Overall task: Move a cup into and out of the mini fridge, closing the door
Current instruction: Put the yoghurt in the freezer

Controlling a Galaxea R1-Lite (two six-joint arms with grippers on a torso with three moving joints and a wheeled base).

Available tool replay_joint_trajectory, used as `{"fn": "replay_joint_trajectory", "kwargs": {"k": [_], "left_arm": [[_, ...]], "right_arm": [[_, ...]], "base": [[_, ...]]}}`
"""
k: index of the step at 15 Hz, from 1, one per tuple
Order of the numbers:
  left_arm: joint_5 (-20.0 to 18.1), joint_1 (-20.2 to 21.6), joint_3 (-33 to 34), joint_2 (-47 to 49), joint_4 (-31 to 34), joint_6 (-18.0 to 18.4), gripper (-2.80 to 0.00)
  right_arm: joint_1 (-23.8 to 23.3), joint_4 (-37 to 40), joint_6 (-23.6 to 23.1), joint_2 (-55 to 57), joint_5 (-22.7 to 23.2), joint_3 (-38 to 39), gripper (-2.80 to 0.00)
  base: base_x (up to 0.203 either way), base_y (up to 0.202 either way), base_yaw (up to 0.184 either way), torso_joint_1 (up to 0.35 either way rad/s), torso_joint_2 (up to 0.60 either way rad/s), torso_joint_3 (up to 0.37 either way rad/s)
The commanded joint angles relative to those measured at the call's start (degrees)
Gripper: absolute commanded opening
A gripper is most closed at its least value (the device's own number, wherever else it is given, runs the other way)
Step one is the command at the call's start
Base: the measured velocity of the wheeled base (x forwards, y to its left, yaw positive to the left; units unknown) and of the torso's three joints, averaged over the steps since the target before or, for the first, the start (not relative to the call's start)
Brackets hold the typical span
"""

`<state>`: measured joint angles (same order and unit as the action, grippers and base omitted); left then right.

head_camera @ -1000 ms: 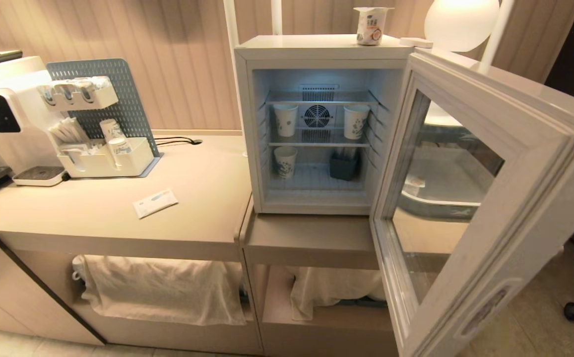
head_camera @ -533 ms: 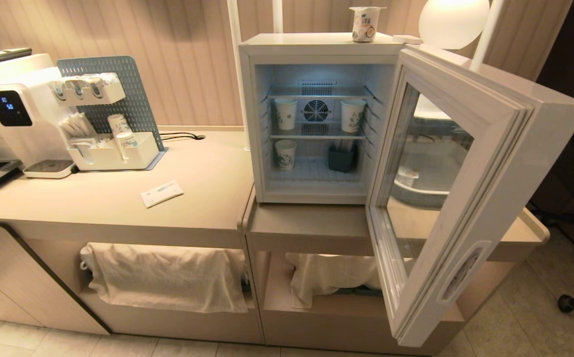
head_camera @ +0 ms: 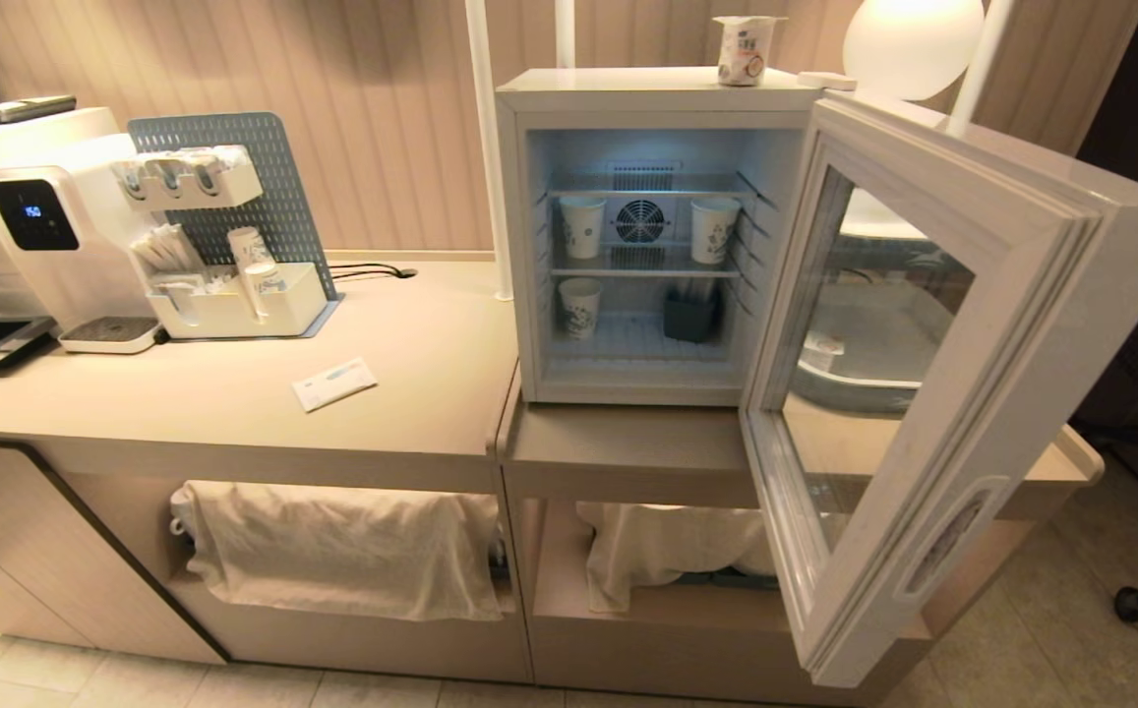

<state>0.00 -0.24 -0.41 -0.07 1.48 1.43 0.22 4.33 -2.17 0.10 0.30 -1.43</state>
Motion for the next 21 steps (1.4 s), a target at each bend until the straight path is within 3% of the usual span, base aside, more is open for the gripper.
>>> {"fn": "replay_joint_trajectory", "kwargs": {"k": [1,21], "left_arm": [[0.0,0.1,0.0,0.0,0.0,0.0,-2.80],[0.0,0.1,0.0,0.0,0.0,-0.1,-2.80]], "right_arm": [[0.0,0.1,0.0,0.0,0.0,0.0,-2.80],[0.1,0.1,0.0,0.0,0.0,0.0,-2.80]], "base": [[0.000,0.197,-0.003,0.007,0.01,0.006],[0.000,0.192,0.002,0.004,0.00,0.002]]}}
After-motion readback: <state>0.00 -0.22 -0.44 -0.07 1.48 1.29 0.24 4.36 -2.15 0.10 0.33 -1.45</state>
